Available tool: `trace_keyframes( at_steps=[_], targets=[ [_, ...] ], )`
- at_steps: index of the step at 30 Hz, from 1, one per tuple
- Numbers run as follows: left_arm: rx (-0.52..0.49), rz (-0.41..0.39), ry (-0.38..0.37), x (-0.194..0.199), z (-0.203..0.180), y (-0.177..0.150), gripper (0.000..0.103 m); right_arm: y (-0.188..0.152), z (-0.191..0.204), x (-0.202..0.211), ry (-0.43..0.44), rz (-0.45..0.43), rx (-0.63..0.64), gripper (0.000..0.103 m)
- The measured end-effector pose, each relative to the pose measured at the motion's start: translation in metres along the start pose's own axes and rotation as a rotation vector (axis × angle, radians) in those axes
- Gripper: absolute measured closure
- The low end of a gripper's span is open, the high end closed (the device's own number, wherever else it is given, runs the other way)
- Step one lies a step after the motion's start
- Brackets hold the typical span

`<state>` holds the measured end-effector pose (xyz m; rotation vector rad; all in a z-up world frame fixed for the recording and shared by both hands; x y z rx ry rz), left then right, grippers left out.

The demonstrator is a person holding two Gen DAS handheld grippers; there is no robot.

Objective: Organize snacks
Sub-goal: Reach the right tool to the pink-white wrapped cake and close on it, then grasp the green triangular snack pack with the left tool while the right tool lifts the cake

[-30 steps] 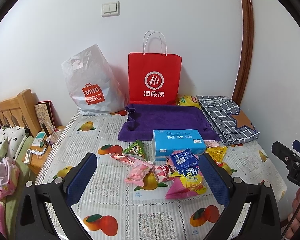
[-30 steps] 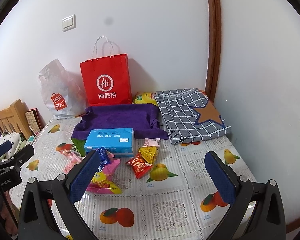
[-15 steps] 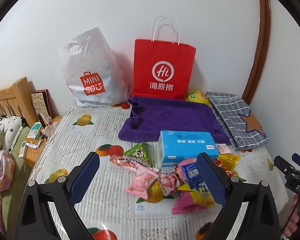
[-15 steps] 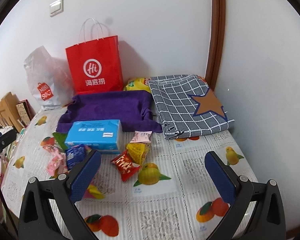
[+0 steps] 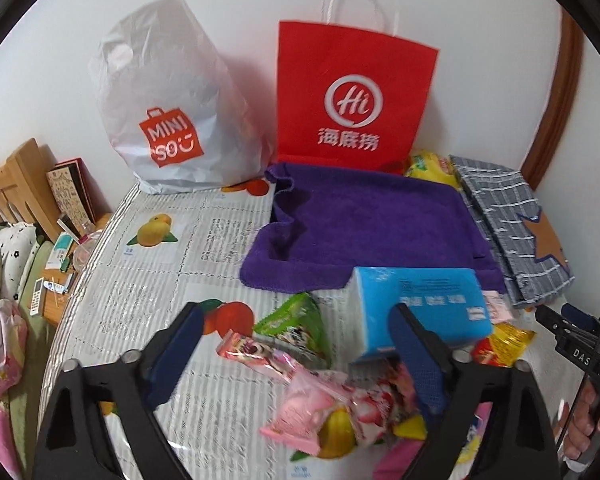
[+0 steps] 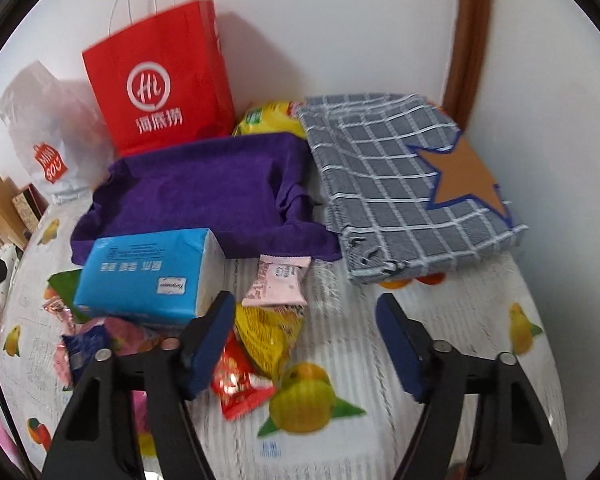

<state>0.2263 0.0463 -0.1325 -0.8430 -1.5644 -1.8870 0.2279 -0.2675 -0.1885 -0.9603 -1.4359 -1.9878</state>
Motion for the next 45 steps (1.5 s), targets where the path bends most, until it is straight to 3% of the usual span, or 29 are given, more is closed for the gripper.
trace_keyframes(
  at_steps=[5, 9, 15, 19, 25, 30, 38, 45],
  targets=[
    [0.025, 0.034, 0.021, -0.022, 0.015, 0.000, 0.015, 0.003, 0.004, -0.044, 0.012, 0.086, -0.007, 0.043],
    [0.063, 0.056, 0.044, -0.037, 0.029, 0.001, 0.014, 0.000, 0.009, -0.070, 0.021, 0.136, 0.006, 0.045],
    [0.092, 0.088, 0.060, -0.053, 0.041, -0.004, 0.015, -0.004, 0.016, -0.096, 0.027, 0.188, 0.016, 0.046],
    [0.092, 0.099, 0.078, -0.055, 0.046, -0.008, 0.015, -0.010, 0.021, -0.107, 0.029, 0.221, 0.028, 0.054],
    [0.120, 0.106, 0.060, -0.058, 0.056, -0.012, 0.015, -0.014, 0.018, -0.104, 0.008, 0.217, 0.055, 0.067],
    [0.127, 0.121, -0.003, -0.065, 0.050, -0.019, 0.015, -0.012, 0.012, -0.085, 0.001, 0.194, 0.048, 0.067],
    [0.042, 0.103, -0.083, -0.074, 0.018, -0.013, 0.014, -0.004, -0.019, -0.053, -0.013, 0.149, -0.027, 0.067],
    [-0.030, 0.165, -0.124, -0.101, -0.007, -0.024, 0.014, -0.016, -0.040, -0.064, -0.037, 0.187, -0.063, 0.067]
  ],
)
Point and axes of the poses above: each gripper's, at about its wrist camera, not at the fingertips, and x roughly against the way its jaws point, z to its left, y to its top, the point moved 10 cm from there along -x, roughly the way its jaws point, and after that the axes turned 14 degrees about -x, right-handed, at the moved point
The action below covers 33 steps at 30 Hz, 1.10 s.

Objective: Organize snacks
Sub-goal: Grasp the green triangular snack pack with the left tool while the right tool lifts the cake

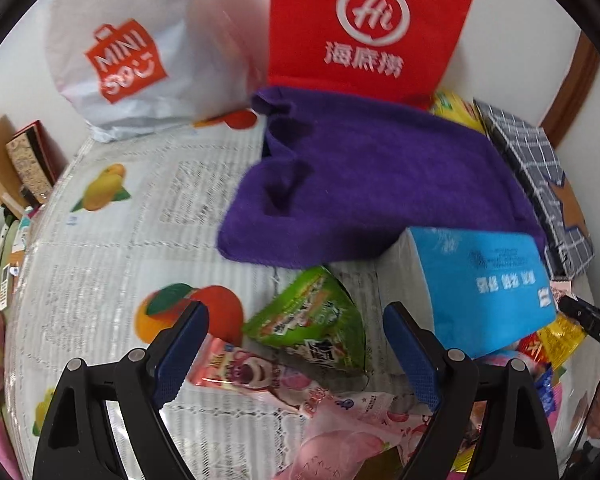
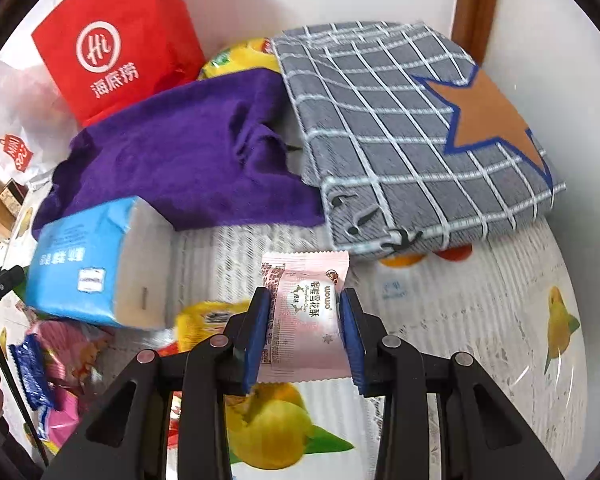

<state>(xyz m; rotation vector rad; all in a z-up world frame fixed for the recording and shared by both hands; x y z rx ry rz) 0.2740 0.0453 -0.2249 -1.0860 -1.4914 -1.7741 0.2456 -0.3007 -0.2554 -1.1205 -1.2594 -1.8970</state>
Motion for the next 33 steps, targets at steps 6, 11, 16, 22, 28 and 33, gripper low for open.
trace_keyframes(
  at_steps=[6, 11, 16, 22, 28, 33],
  targets=[
    [-0.041, 0.042, -0.007, -0.017, -0.010, -0.007, 0.016, -0.004, -0.004, -0.011, 0.025, 0.037, -0.024, 0.064],
    [-0.052, 0.075, -0.013, -0.027, -0.015, -0.013, 0.045, -0.009, -0.005, -0.016, 0.051, 0.069, -0.026, 0.062],
    [-0.064, 0.043, -0.030, -0.017, -0.017, -0.011, 0.056, -0.009, -0.004, -0.012, 0.035, 0.058, -0.014, 0.067],
    [-0.063, 0.013, -0.029, 0.002, -0.013, -0.008, 0.058, -0.008, -0.008, 0.013, 0.053, 0.015, -0.047, 0.067],
    [-0.043, -0.033, -0.023, 0.031, -0.008, -0.004, 0.058, -0.002, -0.005, 0.044, 0.075, -0.041, -0.059, 0.067],
    [-0.043, -0.067, -0.015, 0.049, -0.011, 0.000, 0.058, -0.005, 0.008, 0.064, 0.100, -0.069, -0.054, 0.067]
  ],
)
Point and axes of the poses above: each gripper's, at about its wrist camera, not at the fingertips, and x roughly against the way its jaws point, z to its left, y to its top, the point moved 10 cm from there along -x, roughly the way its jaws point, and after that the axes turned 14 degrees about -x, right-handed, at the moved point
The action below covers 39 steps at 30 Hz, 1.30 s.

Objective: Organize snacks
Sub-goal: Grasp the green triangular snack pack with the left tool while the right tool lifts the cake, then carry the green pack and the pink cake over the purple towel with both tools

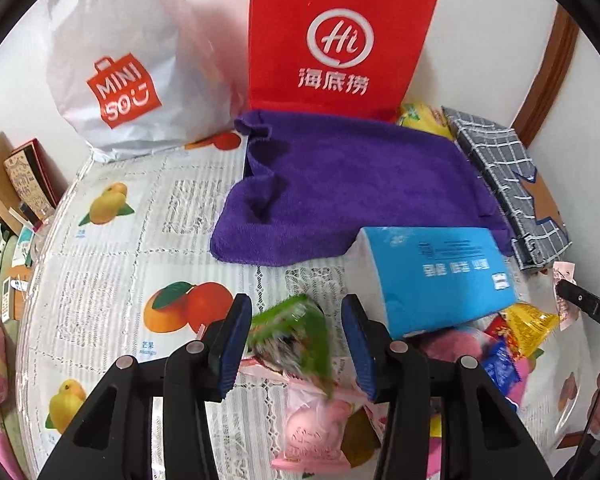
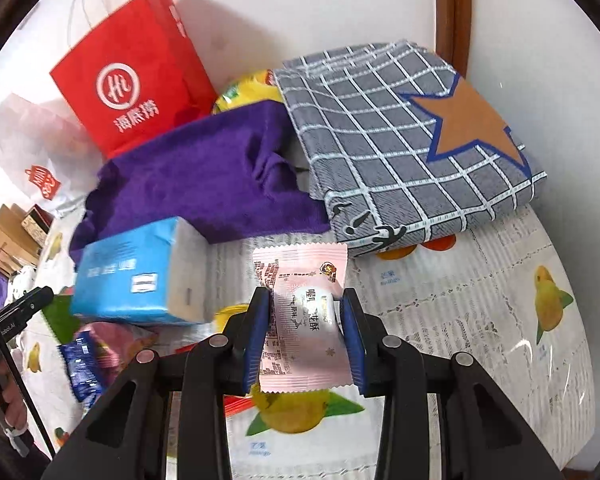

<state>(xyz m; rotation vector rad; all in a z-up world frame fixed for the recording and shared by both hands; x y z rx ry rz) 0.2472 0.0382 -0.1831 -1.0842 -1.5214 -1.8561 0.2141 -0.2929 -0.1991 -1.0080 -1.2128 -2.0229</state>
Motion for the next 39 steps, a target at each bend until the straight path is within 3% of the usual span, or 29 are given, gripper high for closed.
trace_keyframes(
  at_steps=[6, 8, 16, 28, 31, 35, 39],
  targets=[
    [0.017, 0.000, 0.016, 0.011, 0.005, -0.006, 0.058, -0.007, 0.021, 0.014, 0.024, -0.023, 0.038, 0.067],
    [0.033, 0.020, 0.028, 0.009, 0.009, -0.011, 0.048, -0.011, 0.026, 0.017, 0.032, -0.023, 0.047, 0.067],
    [0.037, 0.033, 0.009, -0.007, 0.009, -0.016, 0.030, -0.017, 0.042, 0.016, 0.053, -0.018, 0.086, 0.067],
    [0.059, 0.127, -0.013, -0.065, 0.007, -0.020, 0.031, -0.017, 0.058, 0.003, 0.054, -0.002, 0.124, 0.067],
    [0.075, 0.141, -0.014, -0.072, 0.010, -0.022, 0.046, -0.018, 0.064, 0.003, 0.058, -0.002, 0.135, 0.067],
    [0.066, 0.126, -0.025, -0.069, 0.010, -0.022, 0.053, -0.019, 0.069, 0.003, 0.062, -0.002, 0.143, 0.067],
    [0.063, 0.108, -0.027, -0.057, 0.011, -0.020, 0.053, -0.020, 0.073, 0.006, 0.065, -0.007, 0.150, 0.067]
  ],
)
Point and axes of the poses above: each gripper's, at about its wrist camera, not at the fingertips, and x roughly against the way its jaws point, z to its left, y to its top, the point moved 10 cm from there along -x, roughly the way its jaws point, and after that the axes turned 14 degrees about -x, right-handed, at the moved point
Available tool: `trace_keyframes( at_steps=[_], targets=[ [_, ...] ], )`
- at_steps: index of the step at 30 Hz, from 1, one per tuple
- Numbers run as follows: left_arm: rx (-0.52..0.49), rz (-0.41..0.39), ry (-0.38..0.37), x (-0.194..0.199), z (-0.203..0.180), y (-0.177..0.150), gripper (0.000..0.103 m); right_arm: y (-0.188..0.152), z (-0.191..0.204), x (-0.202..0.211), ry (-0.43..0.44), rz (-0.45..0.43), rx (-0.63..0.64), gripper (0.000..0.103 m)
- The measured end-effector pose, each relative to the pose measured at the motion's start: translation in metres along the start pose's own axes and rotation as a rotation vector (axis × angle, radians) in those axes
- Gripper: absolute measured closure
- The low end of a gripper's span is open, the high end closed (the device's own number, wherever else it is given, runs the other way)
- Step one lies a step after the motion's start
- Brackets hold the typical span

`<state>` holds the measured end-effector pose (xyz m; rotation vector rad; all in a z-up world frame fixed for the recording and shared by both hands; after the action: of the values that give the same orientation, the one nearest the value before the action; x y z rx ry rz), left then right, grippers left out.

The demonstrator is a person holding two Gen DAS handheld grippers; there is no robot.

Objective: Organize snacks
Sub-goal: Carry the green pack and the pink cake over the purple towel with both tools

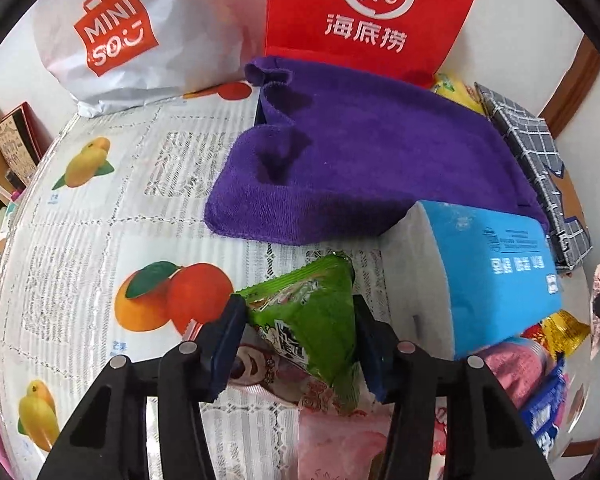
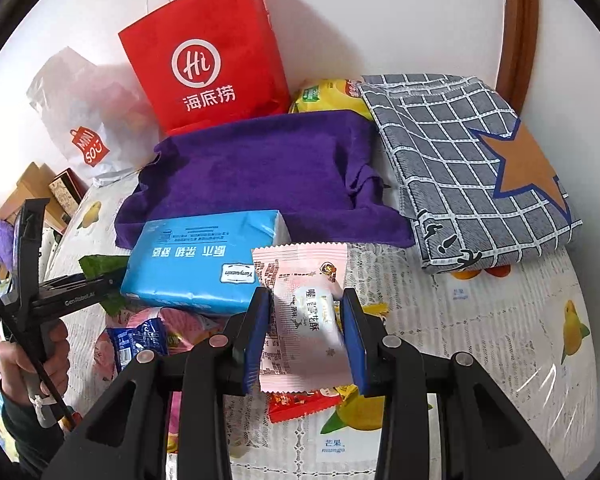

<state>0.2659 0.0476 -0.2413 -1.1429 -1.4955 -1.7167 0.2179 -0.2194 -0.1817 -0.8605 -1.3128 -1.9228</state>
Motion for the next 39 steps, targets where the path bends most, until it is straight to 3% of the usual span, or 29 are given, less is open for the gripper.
trace_keyframes(
  at_steps=[13, 17, 23, 33, 39],
  targets=[
    [-0.040, -0.089, 0.016, 0.070, -0.012, -0.007, 0.053, -0.003, 0.013, 0.028, 0.020, -0.054, 0.000, 0.067],
    [-0.052, -0.120, -0.007, 0.089, -0.026, -0.005, 0.053, -0.004, 0.015, 0.039, -0.004, -0.073, 0.019, 0.067],
    [-0.079, -0.162, -0.046, 0.113, -0.051, 0.000, 0.053, -0.003, 0.026, 0.058, 0.047, -0.090, 0.020, 0.067],
    [-0.113, -0.215, -0.060, 0.131, -0.075, 0.038, 0.053, 0.024, 0.052, 0.078, 0.092, -0.142, 0.061, 0.067],
    [-0.131, -0.241, -0.024, 0.133, -0.075, 0.067, 0.053, 0.054, 0.065, 0.073, 0.106, -0.168, 0.081, 0.067]
  ],
)
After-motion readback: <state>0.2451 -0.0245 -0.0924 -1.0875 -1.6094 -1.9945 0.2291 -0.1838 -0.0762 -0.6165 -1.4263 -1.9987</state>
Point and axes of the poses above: each gripper's, at about its wrist camera, not at the fingertips, and x roughly against the way its jaws point, z to its left, y to its top, the point moved 10 cm from there along -x, roughly the way its jaws point, and after that the axes turned 14 degrees about -x, right-handed, at the moved point
